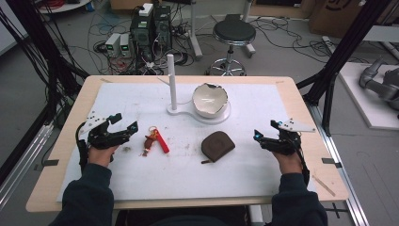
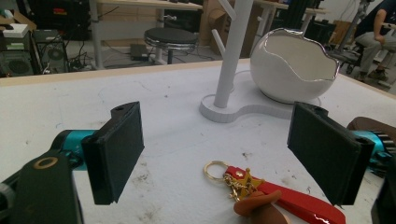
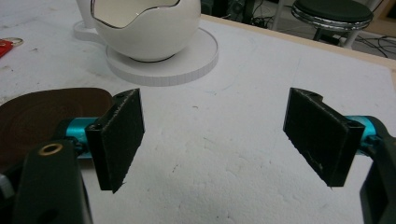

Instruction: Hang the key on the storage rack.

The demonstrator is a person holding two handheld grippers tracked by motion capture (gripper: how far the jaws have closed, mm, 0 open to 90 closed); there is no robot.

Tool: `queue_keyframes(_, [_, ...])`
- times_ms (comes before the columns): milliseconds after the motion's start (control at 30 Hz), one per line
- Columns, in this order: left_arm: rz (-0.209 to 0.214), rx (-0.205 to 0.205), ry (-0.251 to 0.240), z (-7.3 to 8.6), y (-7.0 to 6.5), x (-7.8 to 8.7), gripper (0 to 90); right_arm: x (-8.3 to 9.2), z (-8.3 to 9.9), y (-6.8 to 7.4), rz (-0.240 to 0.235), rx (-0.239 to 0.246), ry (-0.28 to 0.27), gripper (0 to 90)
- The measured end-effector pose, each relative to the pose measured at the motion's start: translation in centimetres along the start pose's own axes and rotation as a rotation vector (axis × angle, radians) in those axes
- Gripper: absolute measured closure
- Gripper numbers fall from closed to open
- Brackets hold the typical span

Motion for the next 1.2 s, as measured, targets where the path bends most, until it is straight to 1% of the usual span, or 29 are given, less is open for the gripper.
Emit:
queue_keyframes(300, [0.001,0.009,0.007,0.1,-0.1,0.0,18.4,-0.1,0.0,0.1,-0.005,0.003,-0.001,20.8])
queue_keyframes(367, [0.001,0.016,0.006,0.1,-0.3,-0.1,18.4,-0.2,0.1,0.1,-0.008,-0.004,0.002,20.8])
queue_keyframes(433, [0.007,0.015,0.021,0.2,-0.4,-0.3,18.4,-0.4,0.1,0.1,-0.010,-0.007,0.005,20.8])
queue_keyframes(467, [0.013,0.014,0.031,0.3,-0.5,-0.4,18.4,-0.4,0.1,0.1,-0.010,-0.010,0.008,20.8])
queue_keyframes(567, [0.011,0.031,0.061,0.6,-0.7,-0.6,18.4,-0.5,0.2,-0.1,-0.016,-0.010,0.008,20.8])
queue_keyframes(633, [0.020,0.041,0.081,0.8,-0.9,-0.8,18.4,-0.4,0.2,-0.1,-0.016,-0.015,0.008,20.8])
queue_keyframes(700, [0.028,0.041,0.103,1.0,-1.2,-0.9,18.4,-0.4,0.2,-0.1,-0.014,-0.020,0.007,20.8])
queue_keyframes(800, [0.034,0.034,0.138,1.3,-1.4,-1.2,18.4,-0.3,0.2,0.0,-0.013,-0.010,0.006,20.9])
queue_keyframes(867, [0.047,0.024,0.165,1.5,-1.7,-1.5,18.4,-0.3,0.2,0.1,-0.012,-0.006,0.010,21.0])
queue_keyframes(900, [0.046,0.017,0.175,1.6,-1.9,-1.6,18.4,-0.3,0.2,0.1,-0.009,0.003,0.011,21.0])
queue_keyframes(967, [0.050,0.008,0.184,1.6,-2.1,-1.7,18.4,-0.2,0.2,0.3,-0.006,0.000,0.011,21.0])
queue_keyframes(1033, [0.059,-0.001,0.204,1.8,-2.4,-1.8,18.6,-0.2,0.2,0.4,-0.006,0.004,0.011,21.1])
queue_keyframes(1067, [0.071,-0.012,0.226,1.9,-2.6,-2.0,20.3,-0.1,0.2,0.4,-0.004,0.001,0.012,21.1])
queue_keyframes(1100, [0.077,-0.020,0.242,2.1,-2.8,-2.1,23.8,-0.1,0.3,0.5,-0.004,0.001,0.014,21.1])
queue_keyframes(1133, [0.086,-0.028,0.269,2.3,-3.0,-2.2,28.5,-0.2,0.3,0.4,-0.004,0.003,0.015,21.1])
queue_keyframes(1200, [0.085,-0.032,0.314,2.6,-3.2,-2.5,35.0,-0.2,0.3,0.4,-0.004,0.000,0.017,21.1])
Point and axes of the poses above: each handheld gripper's, and its own axes: x roughly backward along the jaws, z roughly out of its underside, y roughly to its left, the point moved 4 cm from there along -x, roughly forward along the jaws, and after that the axes turned 7 degrees about -x, right-handed, at the moved point
